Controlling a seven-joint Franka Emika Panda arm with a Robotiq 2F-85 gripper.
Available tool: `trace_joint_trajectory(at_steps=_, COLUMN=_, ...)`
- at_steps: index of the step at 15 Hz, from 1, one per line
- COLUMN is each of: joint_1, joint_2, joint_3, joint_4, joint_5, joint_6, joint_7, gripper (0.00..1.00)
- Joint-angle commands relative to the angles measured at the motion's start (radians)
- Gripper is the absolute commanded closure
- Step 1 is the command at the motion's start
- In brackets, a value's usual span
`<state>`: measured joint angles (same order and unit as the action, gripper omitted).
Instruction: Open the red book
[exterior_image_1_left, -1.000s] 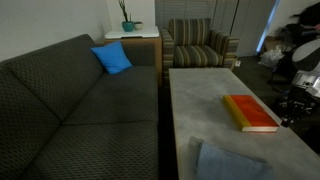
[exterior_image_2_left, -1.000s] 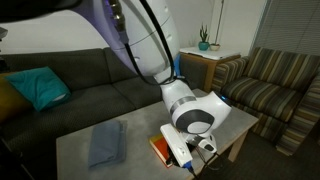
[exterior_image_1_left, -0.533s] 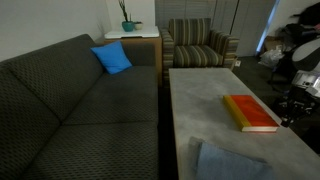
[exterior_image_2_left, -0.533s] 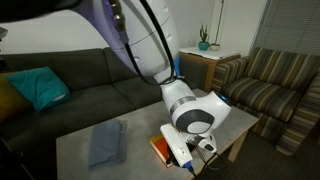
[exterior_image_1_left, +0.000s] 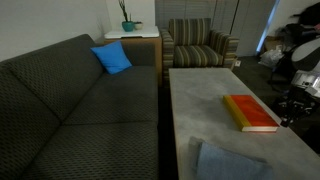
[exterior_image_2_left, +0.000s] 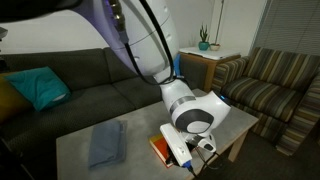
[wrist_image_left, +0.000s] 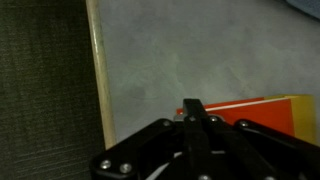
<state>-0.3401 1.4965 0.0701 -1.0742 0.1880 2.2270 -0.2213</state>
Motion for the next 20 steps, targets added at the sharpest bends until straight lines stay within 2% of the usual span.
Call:
trace_joint_trajectory(at_steps=1, joint_1=0.0, joint_2=0.0, joint_3=-0.011, joint_4=-0.005, joint_5=0.006, joint_6=-0.008, joint_7=0.006, gripper=1.0)
trace_joint_trajectory(at_steps=6, joint_1=0.001, joint_2=0.001, joint_3=-0.026, joint_4=-0.029, joint_5=0.005, joint_6=-0.035, joint_7=0.036, gripper=1.0)
trace_joint_trajectory(at_steps=10, joint_1=-0.013, joint_2=0.001, joint_3=-0.001, joint_4=-0.048, joint_5=0.034, joint_6=-0.035, joint_7=0.051, gripper=1.0)
trace_joint_trajectory(at_steps=16, joint_1=-0.023, joint_2=0.001, joint_3=-0.001, joint_4=-0.065, joint_5=0.137, joint_6=0.013, joint_7=0.188, gripper=1.0)
trace_joint_trajectory(at_steps=20, joint_1=-0.002, joint_2=0.001, joint_3=-0.035, joint_4=-0.07, joint_5=0.144, joint_6=0.003, joint_7=0.276, gripper=1.0)
